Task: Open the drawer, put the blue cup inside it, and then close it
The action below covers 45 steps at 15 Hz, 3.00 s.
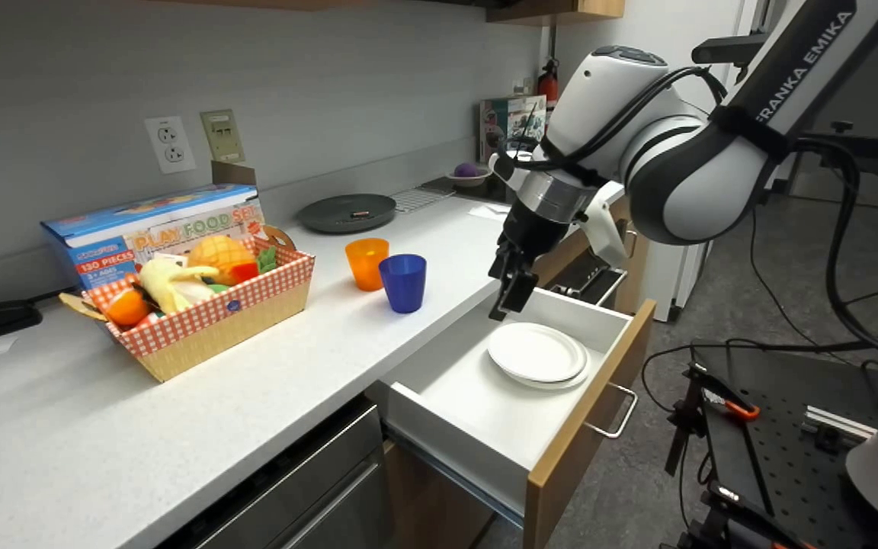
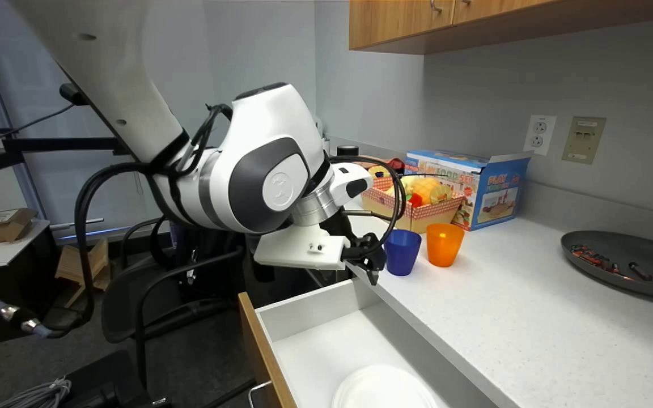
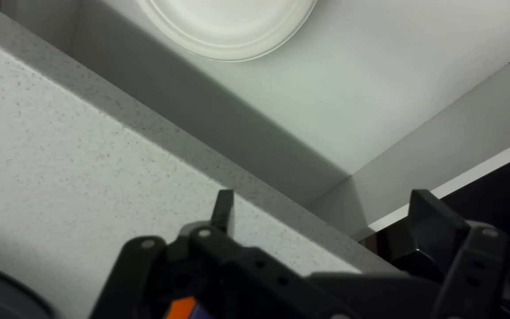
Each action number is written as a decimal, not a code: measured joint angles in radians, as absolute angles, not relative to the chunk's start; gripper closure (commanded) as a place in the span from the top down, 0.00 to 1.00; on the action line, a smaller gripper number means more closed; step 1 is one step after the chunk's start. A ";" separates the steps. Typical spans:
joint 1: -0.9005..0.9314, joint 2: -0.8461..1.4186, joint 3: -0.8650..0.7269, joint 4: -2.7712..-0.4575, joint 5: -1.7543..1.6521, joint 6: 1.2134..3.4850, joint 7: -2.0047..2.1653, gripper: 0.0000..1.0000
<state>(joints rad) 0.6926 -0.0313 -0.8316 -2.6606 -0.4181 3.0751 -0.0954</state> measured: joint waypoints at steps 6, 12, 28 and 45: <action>0.679 -0.020 -0.832 -2.610 -0.506 3.071 -0.096 1.00; 0.633 -0.040 -0.788 -2.526 -0.644 3.012 -0.164 1.00; 0.678 -0.085 -0.709 -2.501 -0.232 2.967 -0.873 1.00; 0.746 -0.032 -0.748 -2.446 0.084 2.920 -1.137 1.00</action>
<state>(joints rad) 0.7462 -0.0319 -0.7484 -2.4462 0.0841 2.9202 -1.1370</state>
